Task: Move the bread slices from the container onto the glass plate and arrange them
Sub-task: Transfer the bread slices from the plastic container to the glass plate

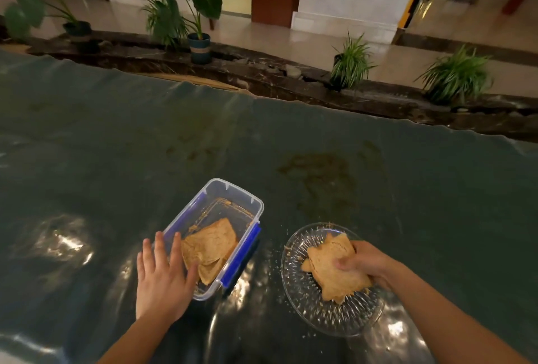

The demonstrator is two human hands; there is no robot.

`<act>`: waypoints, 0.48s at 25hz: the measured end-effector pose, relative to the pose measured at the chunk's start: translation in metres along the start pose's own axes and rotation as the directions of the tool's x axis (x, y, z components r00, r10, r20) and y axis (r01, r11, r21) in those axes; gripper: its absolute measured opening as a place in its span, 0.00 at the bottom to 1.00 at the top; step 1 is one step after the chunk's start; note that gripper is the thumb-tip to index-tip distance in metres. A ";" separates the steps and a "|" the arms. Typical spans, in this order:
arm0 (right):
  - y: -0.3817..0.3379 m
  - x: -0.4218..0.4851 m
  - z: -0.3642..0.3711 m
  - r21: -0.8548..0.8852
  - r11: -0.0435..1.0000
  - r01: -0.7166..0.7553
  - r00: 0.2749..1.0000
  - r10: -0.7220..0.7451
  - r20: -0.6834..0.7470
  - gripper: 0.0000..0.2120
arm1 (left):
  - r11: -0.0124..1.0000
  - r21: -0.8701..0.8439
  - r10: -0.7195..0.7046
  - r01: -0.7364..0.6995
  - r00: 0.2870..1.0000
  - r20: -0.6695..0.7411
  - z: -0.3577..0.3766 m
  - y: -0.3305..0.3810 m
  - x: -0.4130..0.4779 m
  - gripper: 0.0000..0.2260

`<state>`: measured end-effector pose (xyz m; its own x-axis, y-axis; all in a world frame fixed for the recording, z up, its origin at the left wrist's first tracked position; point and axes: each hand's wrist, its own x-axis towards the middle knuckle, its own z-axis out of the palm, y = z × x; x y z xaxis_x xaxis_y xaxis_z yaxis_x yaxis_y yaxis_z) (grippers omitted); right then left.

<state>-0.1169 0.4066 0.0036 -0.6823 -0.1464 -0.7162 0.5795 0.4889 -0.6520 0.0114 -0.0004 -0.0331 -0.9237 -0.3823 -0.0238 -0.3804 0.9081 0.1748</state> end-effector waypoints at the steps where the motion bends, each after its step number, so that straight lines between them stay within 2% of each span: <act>1: 0.003 0.004 0.002 -0.073 0.997 -0.008 1.000 0.008 0.003 0.25 | 1.000 -0.003 -0.001 0.001 1.000 -0.001 0.000 0.000 0.000 0.33; 3: 0.004 0.010 0.005 -0.263 0.965 -0.003 1.000 -0.003 -0.025 0.23 | 1.000 -0.010 -0.001 0.001 1.000 0.001 -0.001 0.000 0.000 0.33; 6: 0.000 0.013 0.008 -0.543 0.839 0.032 0.972 -0.153 -0.178 0.18 | 1.000 -0.006 -0.003 0.003 1.000 0.007 0.000 -0.001 0.000 0.34; 7: -0.003 0.010 0.010 -0.582 0.812 0.038 0.951 -0.208 -0.228 0.18 | 1.000 -0.002 -0.005 0.005 1.000 0.009 0.000 -0.001 0.000 0.34; 9: -0.014 0.001 0.018 -0.567 0.822 0.059 0.912 -0.275 -0.304 0.22 | 1.000 0.009 -0.008 0.008 1.000 0.005 0.000 -0.001 0.001 0.34; 12: -0.053 -0.011 0.046 -0.545 0.811 0.212 0.856 -0.424 -0.297 0.20 | 1.000 0.017 -0.008 0.008 1.000 0.000 0.001 0.000 0.000 0.34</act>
<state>-0.1190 0.3431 0.0346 -0.9618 -0.0772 -0.2628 0.0820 0.8342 -0.5454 0.0114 -0.0005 -0.0340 -0.9205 -0.3900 -0.0248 -0.3888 0.9076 0.1582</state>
